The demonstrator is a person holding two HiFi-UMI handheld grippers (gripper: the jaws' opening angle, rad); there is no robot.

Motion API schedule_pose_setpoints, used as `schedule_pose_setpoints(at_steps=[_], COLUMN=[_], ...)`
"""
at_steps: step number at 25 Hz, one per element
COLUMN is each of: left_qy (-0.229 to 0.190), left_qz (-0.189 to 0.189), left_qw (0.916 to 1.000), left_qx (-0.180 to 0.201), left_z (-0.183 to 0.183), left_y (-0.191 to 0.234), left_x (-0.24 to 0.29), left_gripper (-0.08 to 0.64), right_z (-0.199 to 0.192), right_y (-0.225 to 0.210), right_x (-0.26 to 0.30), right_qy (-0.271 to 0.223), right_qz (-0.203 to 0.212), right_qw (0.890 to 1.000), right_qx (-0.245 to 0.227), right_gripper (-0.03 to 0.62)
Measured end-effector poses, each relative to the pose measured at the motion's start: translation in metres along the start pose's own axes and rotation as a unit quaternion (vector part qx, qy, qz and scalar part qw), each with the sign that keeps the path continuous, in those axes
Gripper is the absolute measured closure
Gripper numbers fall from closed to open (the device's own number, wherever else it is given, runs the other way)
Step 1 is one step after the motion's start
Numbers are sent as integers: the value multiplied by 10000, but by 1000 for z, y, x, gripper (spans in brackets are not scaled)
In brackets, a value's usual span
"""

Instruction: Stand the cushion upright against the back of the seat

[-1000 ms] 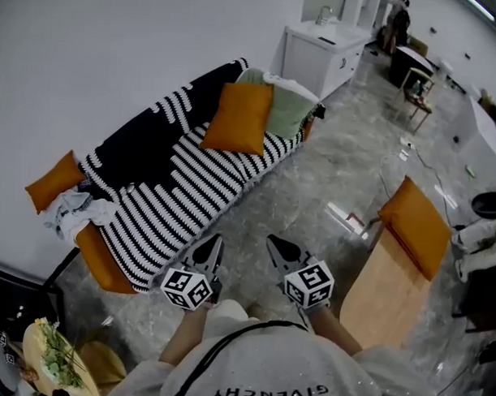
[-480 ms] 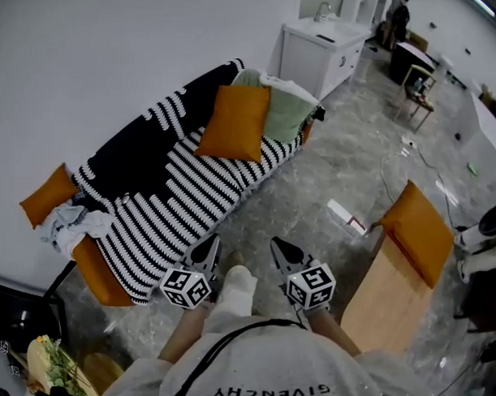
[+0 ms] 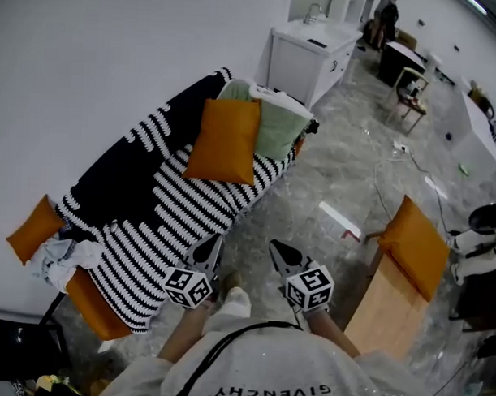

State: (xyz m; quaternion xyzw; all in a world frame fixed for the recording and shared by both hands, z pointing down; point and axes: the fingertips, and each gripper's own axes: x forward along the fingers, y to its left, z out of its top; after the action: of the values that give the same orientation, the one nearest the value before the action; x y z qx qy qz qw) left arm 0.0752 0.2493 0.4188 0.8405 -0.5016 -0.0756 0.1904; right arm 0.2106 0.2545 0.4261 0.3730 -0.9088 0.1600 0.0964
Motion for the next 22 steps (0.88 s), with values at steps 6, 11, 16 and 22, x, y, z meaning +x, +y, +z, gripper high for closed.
schedule_pose_setpoints(at_steps=[6, 11, 16, 22], left_qy=[104, 130, 178, 159], left_qz=[-10, -89, -156, -161], left_qw=[9999, 9999, 9997, 9997], left_qx=[-76, -61, -77, -125], left_z=[18, 33, 42, 48], left_y=[54, 93, 122, 146], left_x=[42, 78, 104, 125], left_gripper=[535, 535, 535, 535], right_z=[20, 34, 38, 41], right_y=[-21, -43, -59, -73], right_x=[60, 105, 138, 158], right_qy=[91, 115, 202, 273], right_qz=[-42, -145, -217, -268], right_qw=[9999, 9998, 9994, 9991], right_qx=[18, 47, 150, 186], right_gripper=[574, 572, 573, 572])
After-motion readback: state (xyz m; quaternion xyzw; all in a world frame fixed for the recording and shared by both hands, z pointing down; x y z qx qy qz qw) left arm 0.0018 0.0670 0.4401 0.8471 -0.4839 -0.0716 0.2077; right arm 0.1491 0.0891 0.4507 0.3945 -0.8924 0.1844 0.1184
